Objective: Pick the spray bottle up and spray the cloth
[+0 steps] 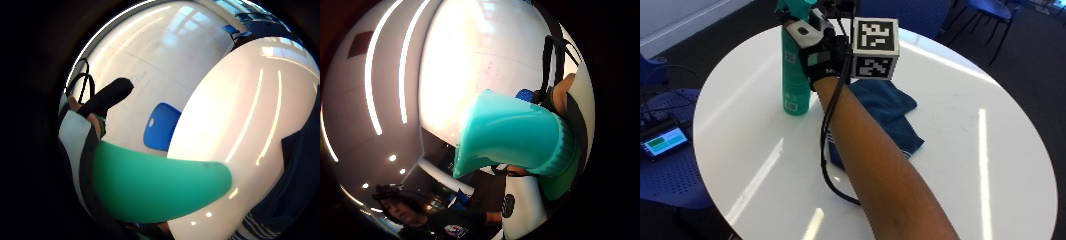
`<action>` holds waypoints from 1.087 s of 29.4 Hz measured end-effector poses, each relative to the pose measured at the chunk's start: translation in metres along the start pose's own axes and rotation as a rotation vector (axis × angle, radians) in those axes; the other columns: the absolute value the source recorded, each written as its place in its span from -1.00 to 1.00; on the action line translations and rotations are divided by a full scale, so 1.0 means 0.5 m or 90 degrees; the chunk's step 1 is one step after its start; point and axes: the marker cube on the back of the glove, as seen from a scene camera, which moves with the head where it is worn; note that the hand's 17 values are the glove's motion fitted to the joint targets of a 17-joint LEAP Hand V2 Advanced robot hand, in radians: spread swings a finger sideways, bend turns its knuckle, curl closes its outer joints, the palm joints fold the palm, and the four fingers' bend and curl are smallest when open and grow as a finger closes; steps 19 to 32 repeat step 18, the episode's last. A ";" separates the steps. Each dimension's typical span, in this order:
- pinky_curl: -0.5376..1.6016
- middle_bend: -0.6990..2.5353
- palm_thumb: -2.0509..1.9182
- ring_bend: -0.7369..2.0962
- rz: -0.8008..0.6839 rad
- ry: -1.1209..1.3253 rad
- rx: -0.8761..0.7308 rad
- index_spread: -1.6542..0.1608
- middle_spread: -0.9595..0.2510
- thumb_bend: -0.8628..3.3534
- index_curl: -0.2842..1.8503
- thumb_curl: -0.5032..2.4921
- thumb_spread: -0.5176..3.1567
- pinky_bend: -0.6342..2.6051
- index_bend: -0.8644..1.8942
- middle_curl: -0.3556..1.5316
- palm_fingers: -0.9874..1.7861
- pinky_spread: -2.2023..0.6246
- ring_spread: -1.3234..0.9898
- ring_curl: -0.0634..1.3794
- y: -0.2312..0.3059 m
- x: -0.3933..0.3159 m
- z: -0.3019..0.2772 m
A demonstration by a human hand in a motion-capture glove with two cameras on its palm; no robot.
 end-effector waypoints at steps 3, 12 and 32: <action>-0.14 -0.34 0.47 -0.09 0.007 0.000 -0.011 0.49 0.19 -0.61 -0.24 -0.18 -0.45 -0.31 -0.21 -0.12 0.65 0.38 -0.04 -0.32 0.010 -0.005 0.002; -0.18 -0.33 0.44 -0.11 0.015 0.032 -0.051 0.47 0.21 -0.61 -0.27 -0.22 -0.36 -0.45 -0.25 -0.12 0.46 0.47 -0.03 -0.33 0.019 0.019 0.018; -0.19 -0.39 0.42 -0.15 0.015 0.047 -0.052 0.46 0.25 -0.61 -0.30 -0.26 -0.29 -0.47 -0.28 -0.15 0.40 0.53 -0.02 -0.35 0.022 0.019 0.021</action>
